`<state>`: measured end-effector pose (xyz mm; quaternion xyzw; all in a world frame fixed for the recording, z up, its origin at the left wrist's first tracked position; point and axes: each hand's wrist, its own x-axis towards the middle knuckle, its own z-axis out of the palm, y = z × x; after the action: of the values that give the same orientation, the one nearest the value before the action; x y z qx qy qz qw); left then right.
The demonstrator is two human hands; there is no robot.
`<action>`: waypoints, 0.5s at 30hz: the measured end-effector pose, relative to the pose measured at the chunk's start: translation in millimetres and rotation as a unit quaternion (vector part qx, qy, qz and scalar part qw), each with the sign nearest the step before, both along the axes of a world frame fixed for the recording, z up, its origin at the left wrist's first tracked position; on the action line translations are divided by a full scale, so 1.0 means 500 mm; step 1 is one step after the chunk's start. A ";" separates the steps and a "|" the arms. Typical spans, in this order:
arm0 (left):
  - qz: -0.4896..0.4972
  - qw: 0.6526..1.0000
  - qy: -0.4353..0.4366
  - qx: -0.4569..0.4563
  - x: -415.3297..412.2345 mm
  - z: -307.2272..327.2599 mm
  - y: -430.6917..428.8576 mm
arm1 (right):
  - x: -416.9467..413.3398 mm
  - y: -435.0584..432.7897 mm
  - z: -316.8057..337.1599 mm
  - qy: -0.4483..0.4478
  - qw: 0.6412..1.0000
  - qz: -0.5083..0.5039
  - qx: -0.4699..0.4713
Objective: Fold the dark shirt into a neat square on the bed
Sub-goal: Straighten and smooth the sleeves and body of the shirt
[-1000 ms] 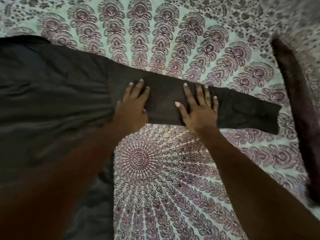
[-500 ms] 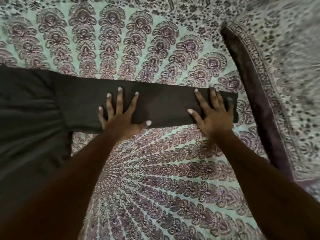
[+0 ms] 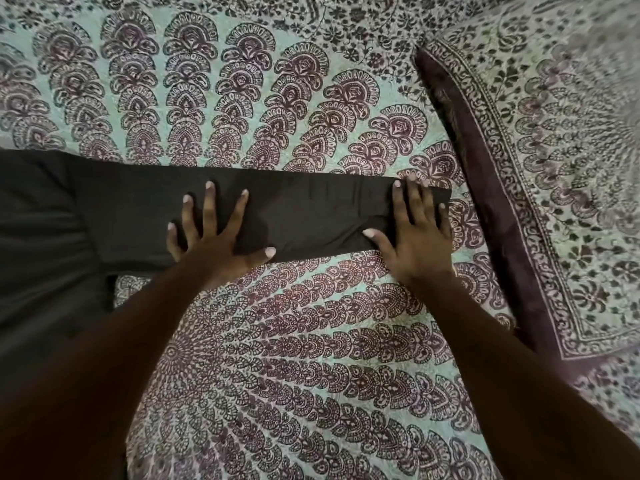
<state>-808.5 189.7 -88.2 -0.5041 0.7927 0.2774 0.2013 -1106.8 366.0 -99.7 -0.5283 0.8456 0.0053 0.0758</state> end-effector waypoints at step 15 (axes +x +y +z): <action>0.008 1.000 0.017 0.023 0.001 0.007 -0.002 | 0.105 -0.061 -0.003 -0.005 0.997 0.072 0.020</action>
<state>-807.8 188.8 -84.8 -0.5005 0.7855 0.3058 0.1975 -1054.1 335.3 -101.0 -0.5862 0.8048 0.0246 0.0897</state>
